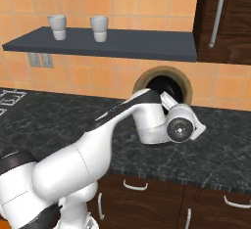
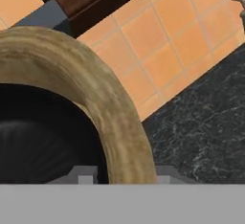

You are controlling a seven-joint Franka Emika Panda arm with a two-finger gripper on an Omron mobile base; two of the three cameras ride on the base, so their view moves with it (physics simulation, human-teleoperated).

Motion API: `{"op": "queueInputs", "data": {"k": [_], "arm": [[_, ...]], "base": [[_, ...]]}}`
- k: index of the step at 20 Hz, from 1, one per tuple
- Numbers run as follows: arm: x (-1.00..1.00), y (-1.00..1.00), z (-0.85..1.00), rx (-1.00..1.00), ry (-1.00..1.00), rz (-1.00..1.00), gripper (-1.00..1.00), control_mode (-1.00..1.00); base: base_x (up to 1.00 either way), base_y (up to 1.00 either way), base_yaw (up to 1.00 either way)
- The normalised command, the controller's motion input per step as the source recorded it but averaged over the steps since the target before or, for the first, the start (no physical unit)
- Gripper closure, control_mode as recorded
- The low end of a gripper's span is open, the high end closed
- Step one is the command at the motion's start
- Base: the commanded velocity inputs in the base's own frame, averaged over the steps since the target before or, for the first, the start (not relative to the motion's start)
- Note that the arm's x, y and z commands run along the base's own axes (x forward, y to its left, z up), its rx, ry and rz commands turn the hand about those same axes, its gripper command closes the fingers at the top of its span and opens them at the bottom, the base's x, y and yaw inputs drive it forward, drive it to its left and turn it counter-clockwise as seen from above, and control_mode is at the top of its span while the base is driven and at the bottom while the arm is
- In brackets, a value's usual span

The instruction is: Pick up the bowls on the counter and stack them on top of one another in the open cabinet. Place the smaller bowl on top of the larger bowl.

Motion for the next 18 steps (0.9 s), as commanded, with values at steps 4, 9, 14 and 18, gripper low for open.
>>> {"op": "queueInputs", "data": {"k": [4,9,14,18], "arm": [[0.11,0.0,1.0,0.09,-0.09,0.0,1.0,-1.0],[0.36,0.0,1.0,0.08,0.0,0.0,1.0,-1.0],[0.51,0.06,1.0,0.05,0.04,0.0,1.0,-1.0],[0.97,0.54,0.46,0.0,0.25,0.0,1.0,-1.0]], "base": [[0.0,0.0,0.0],[0.0,0.0,0.0],[0.0,0.0,0.0],[0.0,0.0,0.0]]}}
